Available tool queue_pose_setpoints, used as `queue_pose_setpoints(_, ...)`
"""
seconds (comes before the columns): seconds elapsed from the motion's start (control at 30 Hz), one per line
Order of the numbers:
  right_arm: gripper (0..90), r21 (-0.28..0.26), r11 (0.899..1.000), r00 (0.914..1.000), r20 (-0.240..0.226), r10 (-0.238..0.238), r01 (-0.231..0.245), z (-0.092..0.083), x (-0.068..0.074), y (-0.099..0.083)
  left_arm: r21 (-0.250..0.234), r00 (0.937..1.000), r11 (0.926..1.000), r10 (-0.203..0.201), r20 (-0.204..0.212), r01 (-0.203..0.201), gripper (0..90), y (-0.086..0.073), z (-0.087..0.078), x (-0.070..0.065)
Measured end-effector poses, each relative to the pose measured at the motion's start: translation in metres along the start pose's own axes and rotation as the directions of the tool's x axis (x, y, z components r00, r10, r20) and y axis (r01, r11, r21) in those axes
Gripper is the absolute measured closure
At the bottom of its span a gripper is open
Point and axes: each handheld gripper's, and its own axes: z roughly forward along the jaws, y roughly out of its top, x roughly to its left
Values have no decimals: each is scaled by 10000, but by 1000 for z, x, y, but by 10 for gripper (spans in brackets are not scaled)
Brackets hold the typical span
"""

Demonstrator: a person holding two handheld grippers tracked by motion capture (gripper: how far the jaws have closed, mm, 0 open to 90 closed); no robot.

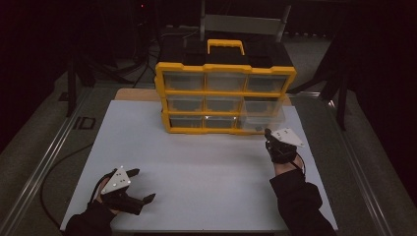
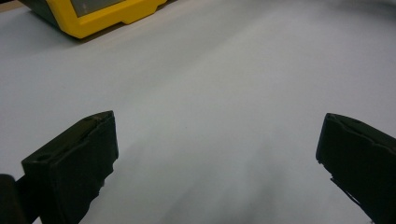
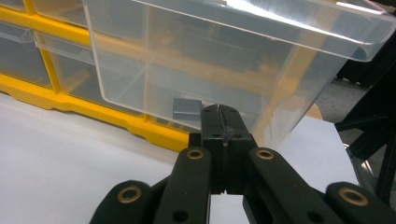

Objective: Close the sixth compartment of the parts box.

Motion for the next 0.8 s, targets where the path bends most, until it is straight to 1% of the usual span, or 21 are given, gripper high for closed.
queue_pose_setpoints(0.43, 900, 12, 9999, 9999, -25, 114, -114, 4, -1, 3, -7, 10000, 10000, -7, 5, 7, 3, 0, 0, 0)
queue_pose_setpoints(0.8, 900, 27, 10000, 10000, 15, 83, -83, 7, 0, 5, -14, 10000, 10000, -13, 25, 13, 3, 0, 0, 0)
